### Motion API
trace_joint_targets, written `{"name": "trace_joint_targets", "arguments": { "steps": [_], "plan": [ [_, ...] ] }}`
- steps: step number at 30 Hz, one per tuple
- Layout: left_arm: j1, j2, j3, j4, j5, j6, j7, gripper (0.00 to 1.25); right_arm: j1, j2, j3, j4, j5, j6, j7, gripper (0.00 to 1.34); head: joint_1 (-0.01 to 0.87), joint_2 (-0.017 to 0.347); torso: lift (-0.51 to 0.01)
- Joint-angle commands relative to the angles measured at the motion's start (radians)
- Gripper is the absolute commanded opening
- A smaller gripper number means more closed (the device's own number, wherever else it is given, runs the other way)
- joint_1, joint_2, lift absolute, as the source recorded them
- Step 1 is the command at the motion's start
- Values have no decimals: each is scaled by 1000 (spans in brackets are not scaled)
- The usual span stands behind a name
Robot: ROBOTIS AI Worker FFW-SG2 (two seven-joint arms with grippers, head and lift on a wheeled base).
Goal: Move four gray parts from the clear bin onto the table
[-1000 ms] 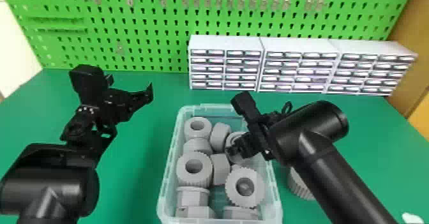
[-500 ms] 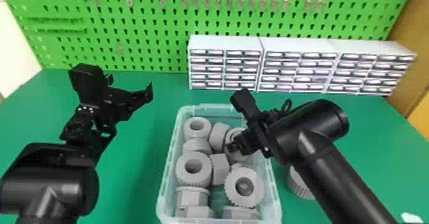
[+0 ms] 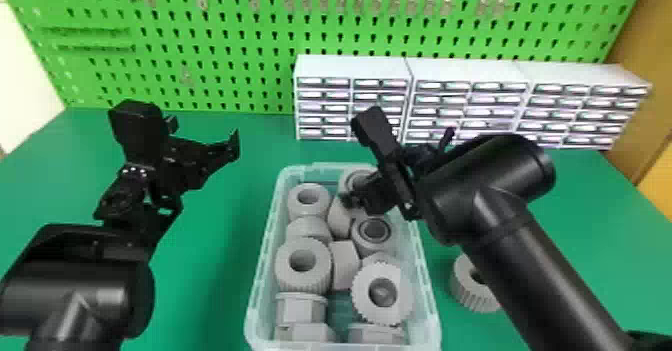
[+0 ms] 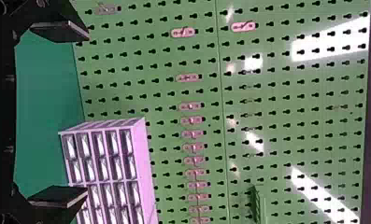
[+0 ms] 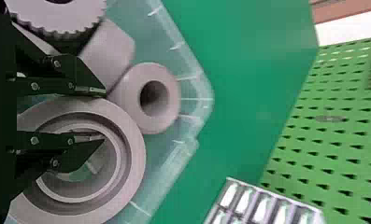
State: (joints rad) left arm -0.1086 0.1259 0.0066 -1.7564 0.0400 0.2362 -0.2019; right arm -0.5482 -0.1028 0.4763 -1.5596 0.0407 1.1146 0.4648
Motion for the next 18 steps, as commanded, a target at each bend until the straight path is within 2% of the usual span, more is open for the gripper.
{"name": "trace_joint_targets", "arguments": {
  "steps": [1,9,12,18],
  "plan": [
    [0,0,1,0,0,0,-1,1126,-6,-3,-18,-51,24,-9,0,316,678,34,-50],
    [4,0,7,-2,0,0,-5,1126,10,-11,-67,-183,136,39,0,316,678,34,-50],
    [6,0,10,-2,-2,0,-8,1126,36,-12,-107,-235,186,68,0,316,678,34,-50],
    [6,0,12,-2,-3,0,-11,1126,91,-20,-199,-297,237,110,0,316,678,34,-50]
  ]
}}
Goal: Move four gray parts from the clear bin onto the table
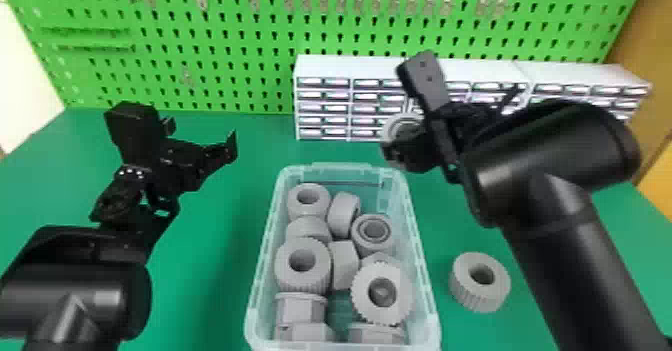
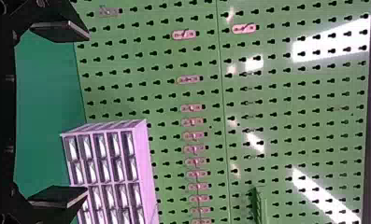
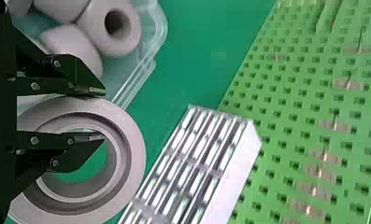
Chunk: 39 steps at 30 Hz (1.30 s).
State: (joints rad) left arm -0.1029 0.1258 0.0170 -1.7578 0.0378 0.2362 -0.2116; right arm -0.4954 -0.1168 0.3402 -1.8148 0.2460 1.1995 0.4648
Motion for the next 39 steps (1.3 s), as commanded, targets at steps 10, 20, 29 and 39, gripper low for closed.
{"name": "trace_joint_targets", "arguments": {
  "steps": [10,20,29,39],
  "plan": [
    [-1,0,6,-2,-3,0,-14,1123,159,-21,-234,-95,75,38,0,316,678,34,-50],
    [-9,0,-3,-2,-7,0,-14,1123,299,-14,-379,-87,110,-17,0,316,678,34,-50],
    [-17,-2,-11,0,-7,0,-14,1121,348,3,-448,-12,151,-66,0,316,678,34,-50],
    [-15,-6,-5,1,-3,0,-15,1121,408,9,-547,57,108,-190,0,316,678,34,-50]
  ]
}}
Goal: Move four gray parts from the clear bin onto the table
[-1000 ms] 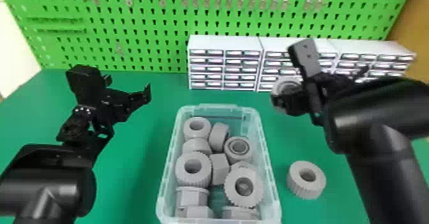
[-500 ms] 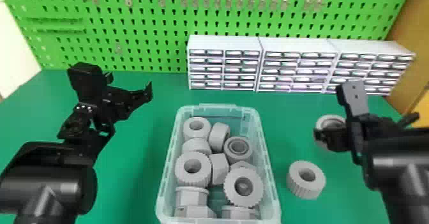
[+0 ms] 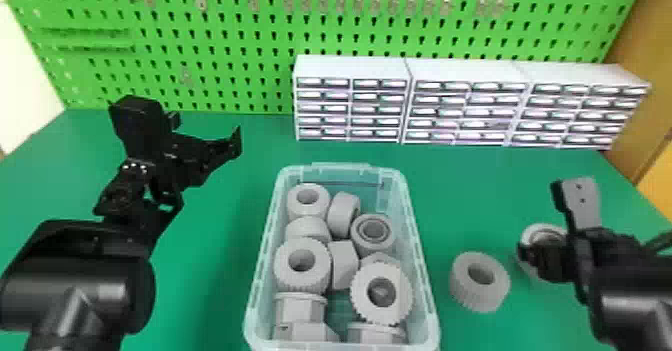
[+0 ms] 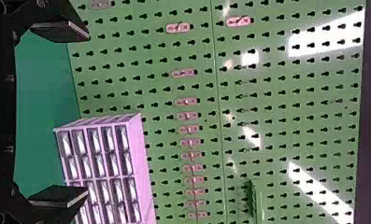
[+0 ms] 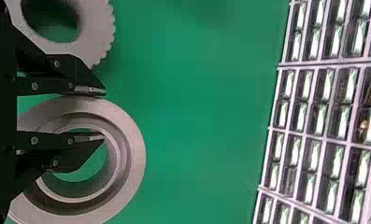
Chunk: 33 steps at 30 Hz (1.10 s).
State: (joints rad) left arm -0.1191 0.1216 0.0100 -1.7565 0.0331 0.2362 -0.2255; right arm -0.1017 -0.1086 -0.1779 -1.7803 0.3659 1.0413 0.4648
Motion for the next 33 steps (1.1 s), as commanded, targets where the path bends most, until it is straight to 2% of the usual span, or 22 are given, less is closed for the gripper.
{"name": "trace_joint_targets", "arguments": {
  "steps": [1,12,27,29,33],
  "plan": [
    [1,-2,2,0,4,0,0,1121,16,1,-32,27,-13,-37,0,316,678,34,-50],
    [1,-5,4,0,8,2,-1,1121,22,21,-57,82,-25,-112,0,316,678,34,-50],
    [1,-7,5,0,10,3,-1,1121,19,23,-52,104,-31,-135,0,324,678,34,-50],
    [1,-7,4,0,10,3,-1,1121,19,24,-52,105,-31,-135,0,380,678,34,-50],
    [1,-7,4,0,10,6,-1,1121,19,20,-41,105,-18,-135,0,586,678,34,-50]
  ]
}}
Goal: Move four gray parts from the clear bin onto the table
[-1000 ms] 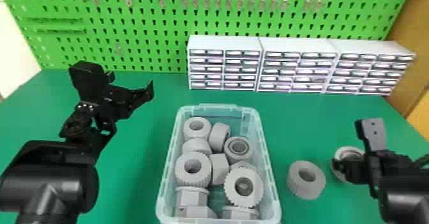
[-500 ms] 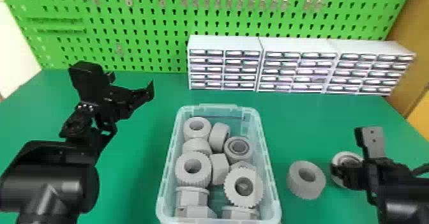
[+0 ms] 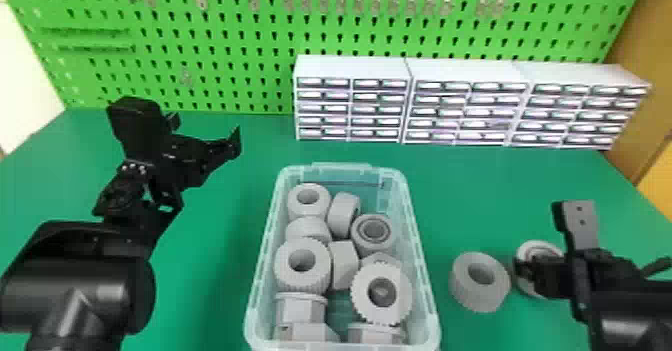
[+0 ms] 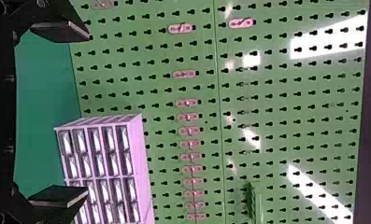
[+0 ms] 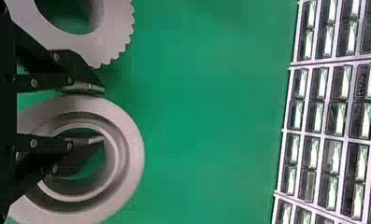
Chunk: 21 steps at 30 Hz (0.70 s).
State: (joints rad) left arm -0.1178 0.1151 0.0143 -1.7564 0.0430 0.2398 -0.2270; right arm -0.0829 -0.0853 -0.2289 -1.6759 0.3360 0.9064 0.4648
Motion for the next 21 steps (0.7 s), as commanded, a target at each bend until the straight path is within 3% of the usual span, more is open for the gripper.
{"name": "trace_joint_targets", "arguments": {
  "steps": [1,21],
  "plan": [
    [0,0,-1,0,0,3,-2,1121,0,-5,16,1,23,0,0,612,678,34,-50],
    [1,0,7,0,5,6,-11,1121,-12,-7,45,-25,44,14,2,654,678,34,-50]
  ]
}}
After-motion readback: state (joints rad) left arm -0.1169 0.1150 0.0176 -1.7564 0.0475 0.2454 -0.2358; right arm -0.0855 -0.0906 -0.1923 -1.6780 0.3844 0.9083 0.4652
